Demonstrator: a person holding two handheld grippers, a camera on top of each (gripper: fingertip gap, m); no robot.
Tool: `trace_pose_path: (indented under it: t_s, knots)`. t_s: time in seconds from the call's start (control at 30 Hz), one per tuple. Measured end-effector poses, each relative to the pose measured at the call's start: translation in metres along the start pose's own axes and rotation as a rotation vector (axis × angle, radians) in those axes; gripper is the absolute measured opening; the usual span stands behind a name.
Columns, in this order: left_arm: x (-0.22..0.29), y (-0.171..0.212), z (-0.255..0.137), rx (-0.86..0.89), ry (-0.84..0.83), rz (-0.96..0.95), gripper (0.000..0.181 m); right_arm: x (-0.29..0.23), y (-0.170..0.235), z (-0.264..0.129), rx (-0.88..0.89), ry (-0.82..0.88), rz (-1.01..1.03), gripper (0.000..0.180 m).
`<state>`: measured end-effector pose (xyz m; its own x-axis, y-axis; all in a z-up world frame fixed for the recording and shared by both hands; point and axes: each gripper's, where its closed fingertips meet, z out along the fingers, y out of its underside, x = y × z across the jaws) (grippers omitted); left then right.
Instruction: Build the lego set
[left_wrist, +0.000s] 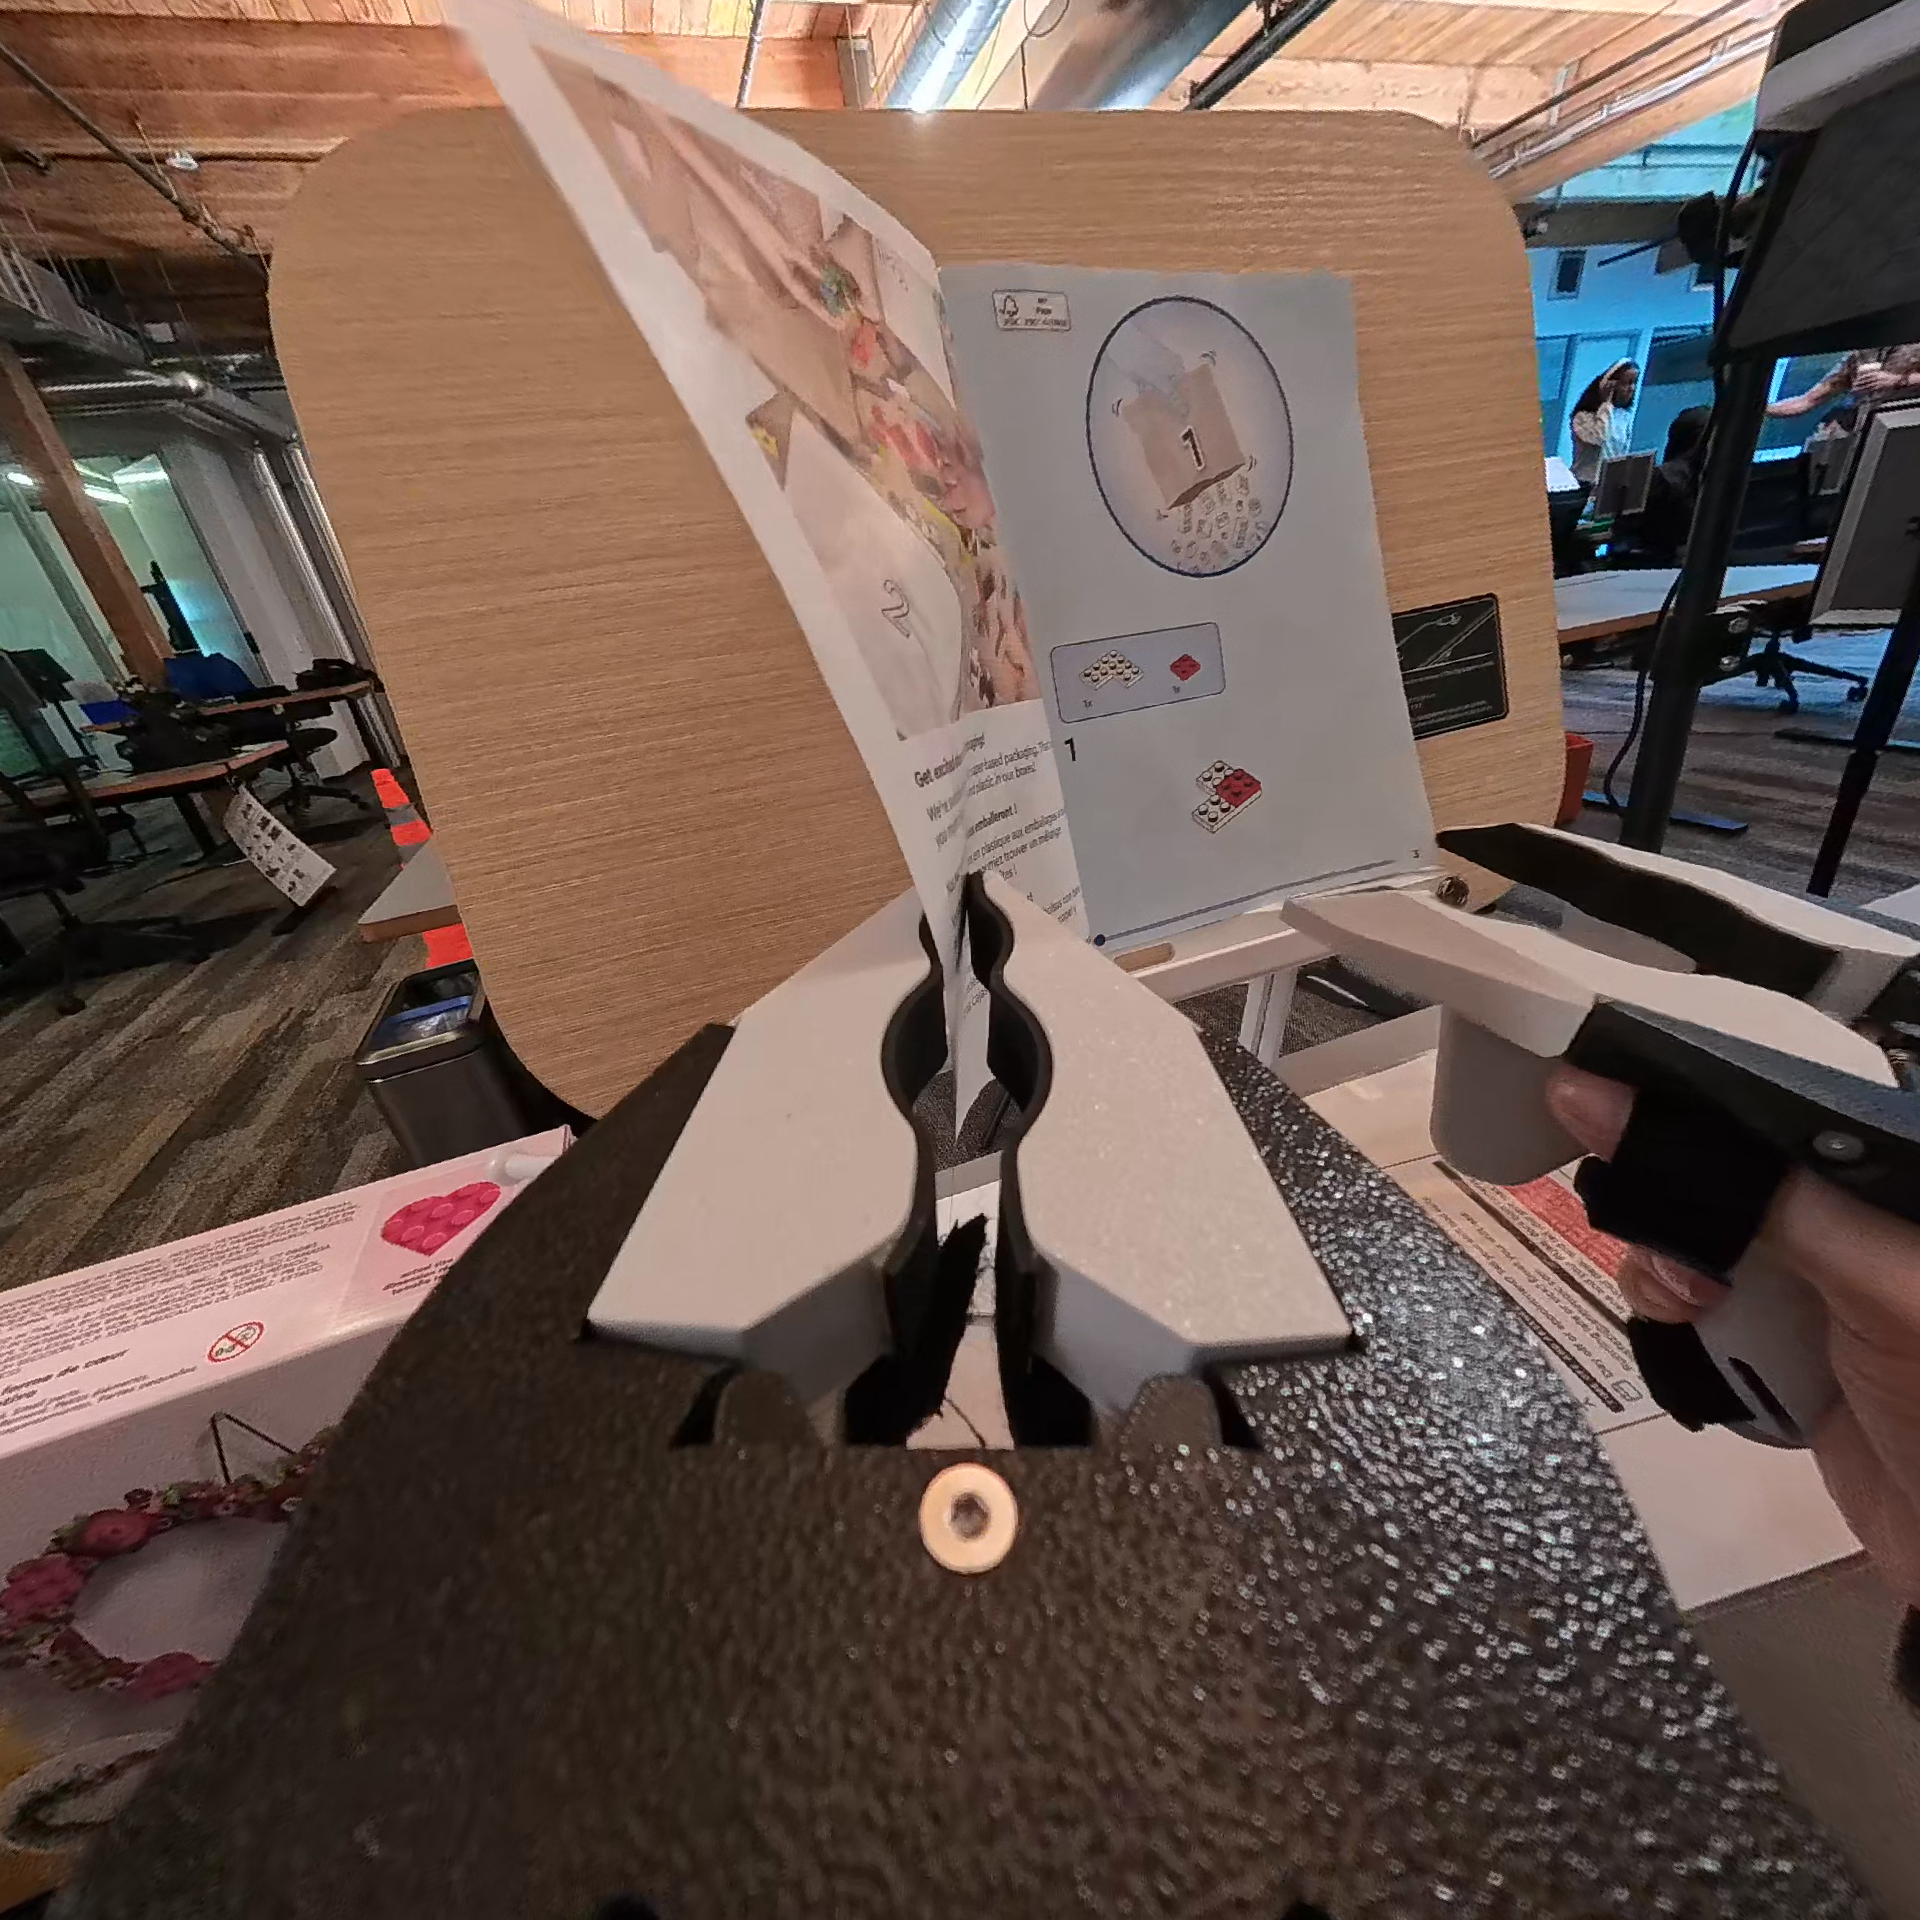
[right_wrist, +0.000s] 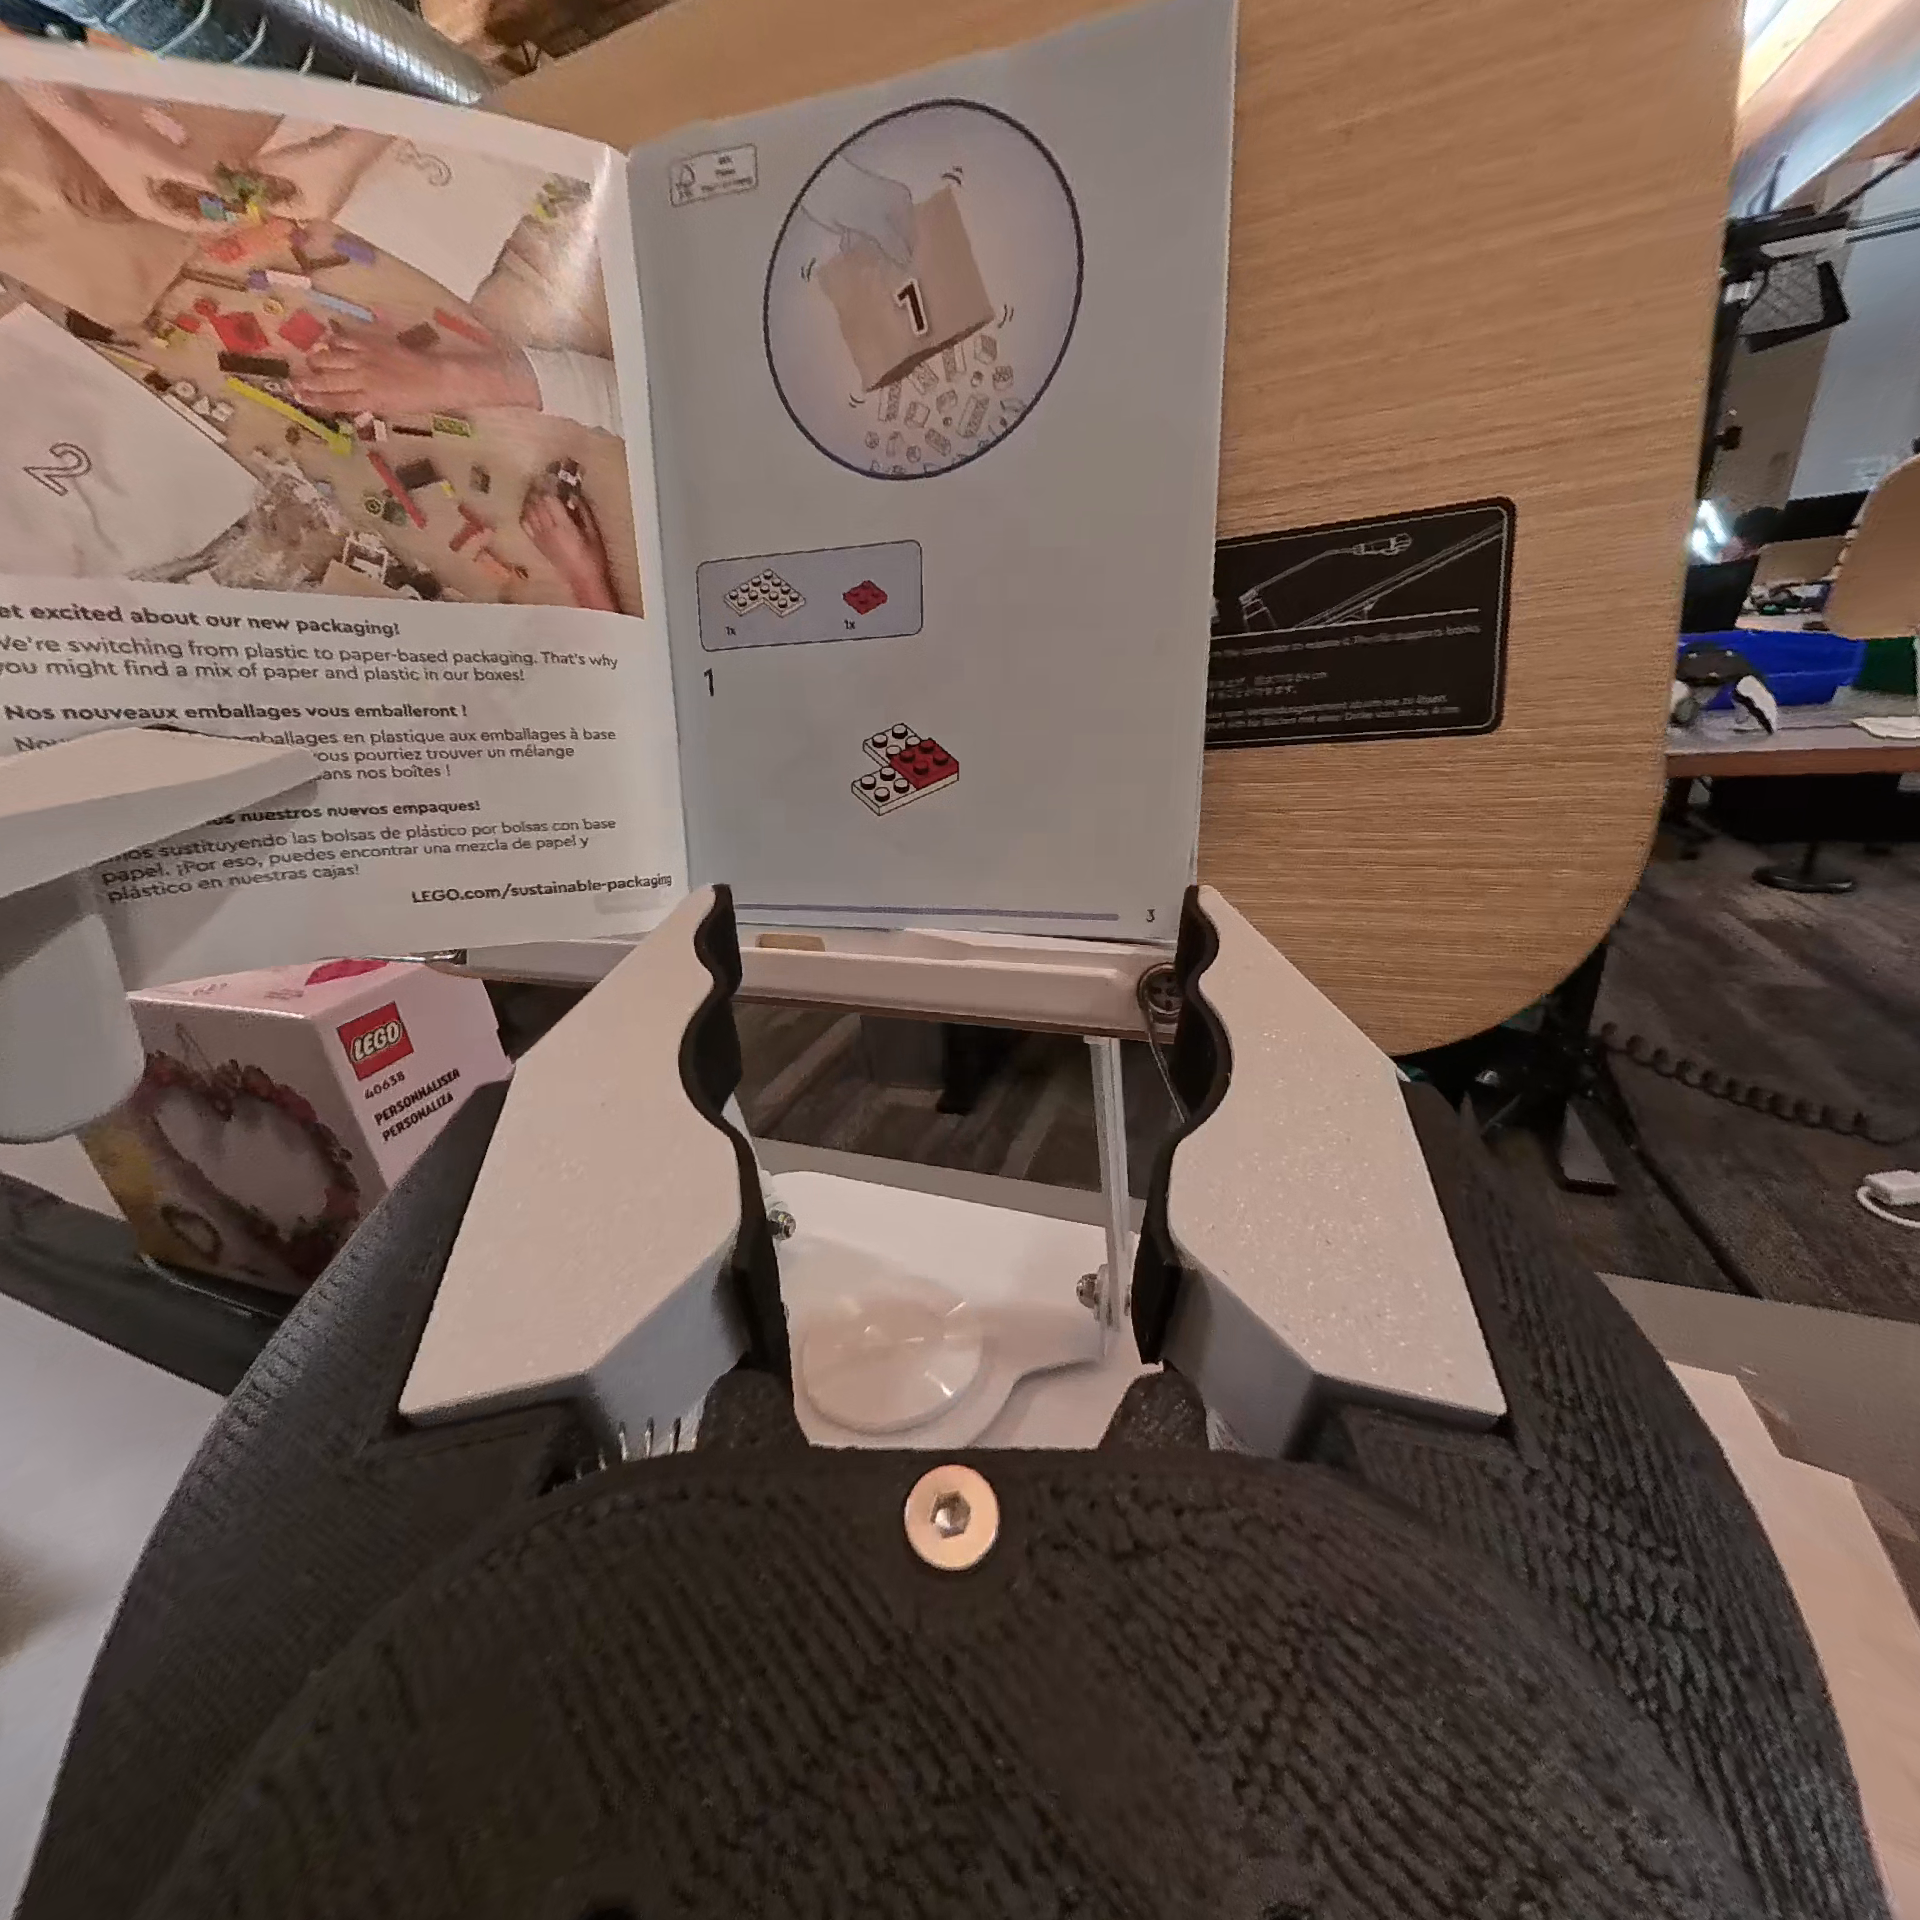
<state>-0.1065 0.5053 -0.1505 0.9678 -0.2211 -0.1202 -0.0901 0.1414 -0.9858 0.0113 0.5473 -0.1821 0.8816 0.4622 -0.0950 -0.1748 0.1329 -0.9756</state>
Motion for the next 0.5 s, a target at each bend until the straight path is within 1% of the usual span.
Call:
trace_pose_path:
  t_s: [0.4, 0.5]
  knots:
    - [-0.0008, 0.0010, 0.0000, 0.000, 0.007, -0.014, 0.000, -0.0025, 0.0001, 0.0006, -0.012, -0.010, 0.006, 0.079]
    - [-0.0006, 0.0014, 0.0001, -0.001, 0.008, -0.013, 0.000, 0.0025, 0.0007, 0.0014, -0.023, -0.002, 0.026, 0.073]
